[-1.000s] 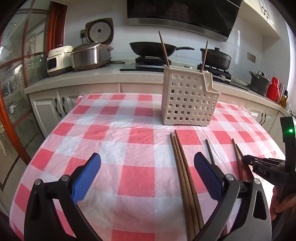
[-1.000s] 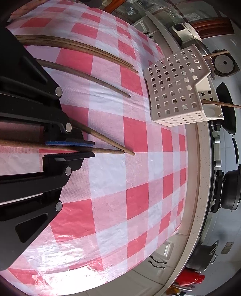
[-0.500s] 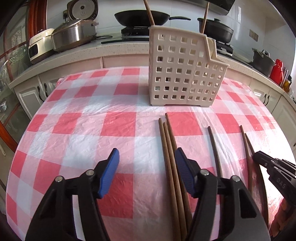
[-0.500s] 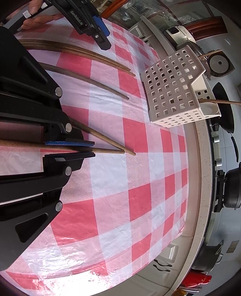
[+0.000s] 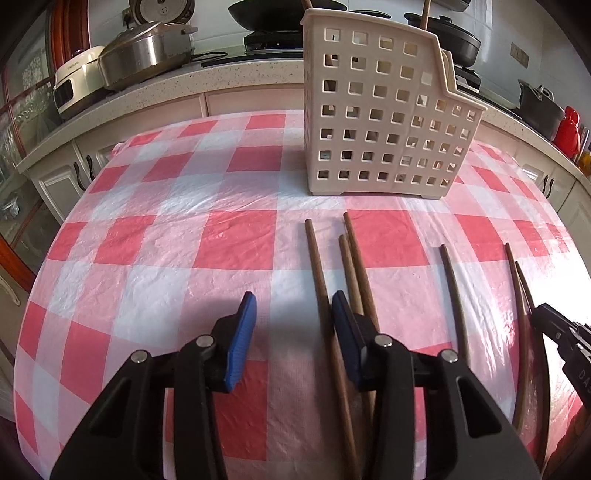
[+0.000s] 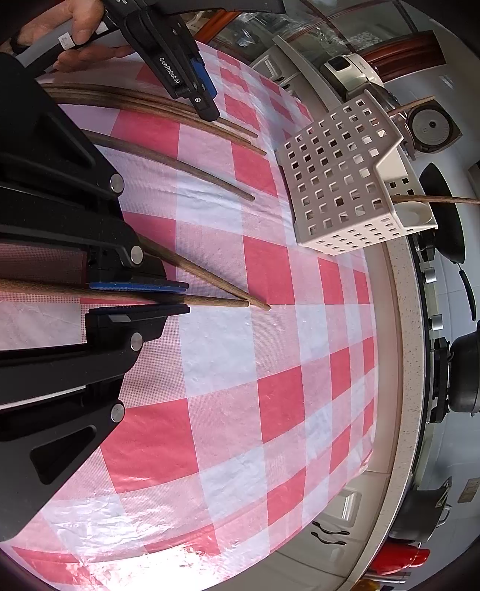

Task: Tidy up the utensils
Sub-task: 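Close the right tool on a chopstick while the left tool grasps another, then lift both chopsticks upright and carry them toward the caddy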

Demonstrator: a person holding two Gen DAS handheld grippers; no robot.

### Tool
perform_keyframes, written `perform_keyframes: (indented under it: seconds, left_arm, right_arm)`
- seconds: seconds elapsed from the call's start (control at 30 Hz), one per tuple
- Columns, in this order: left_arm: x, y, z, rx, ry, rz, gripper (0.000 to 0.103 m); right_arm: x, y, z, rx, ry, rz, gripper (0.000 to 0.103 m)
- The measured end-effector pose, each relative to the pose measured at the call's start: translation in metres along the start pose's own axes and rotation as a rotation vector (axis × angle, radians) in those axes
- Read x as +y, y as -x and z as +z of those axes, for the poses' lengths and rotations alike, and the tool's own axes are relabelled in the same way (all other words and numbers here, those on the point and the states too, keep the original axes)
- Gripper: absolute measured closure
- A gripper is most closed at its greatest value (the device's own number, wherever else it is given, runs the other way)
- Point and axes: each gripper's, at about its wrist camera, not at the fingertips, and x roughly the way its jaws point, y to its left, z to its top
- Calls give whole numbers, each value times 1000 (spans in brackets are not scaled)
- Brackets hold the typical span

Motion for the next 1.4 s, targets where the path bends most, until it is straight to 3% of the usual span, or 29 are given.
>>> perform_keyframes:
  seconds: [0.17, 0.23, 0.4, 0.53, 0.83, 1.4]
  left_arm:
    - [-4, 3, -1, 7, -31, -30, 91]
    - [-4, 3, 0, 9, -40, -40, 95]
    - [3, 7, -2, 13, 11, -123, 97]
    - [12, 26, -4, -40, 36, -143, 97]
    - [16, 82, -12, -192, 12, -127, 97]
    - [15, 141, -20, -329, -21, -128, 97]
  right_arm:
    - [6, -1, 1, 2, 35, -27, 96]
    - [9, -1, 1, 3, 53, -38, 96]
    - [1, 0, 2, 0, 26, -4, 97]
    - [-9, 7, 2, -26, -18, 32, 97]
    - [-5, 43, 7, -146, -12, 87, 97]
    - [14, 109, 12, -320, 75, 104, 97]
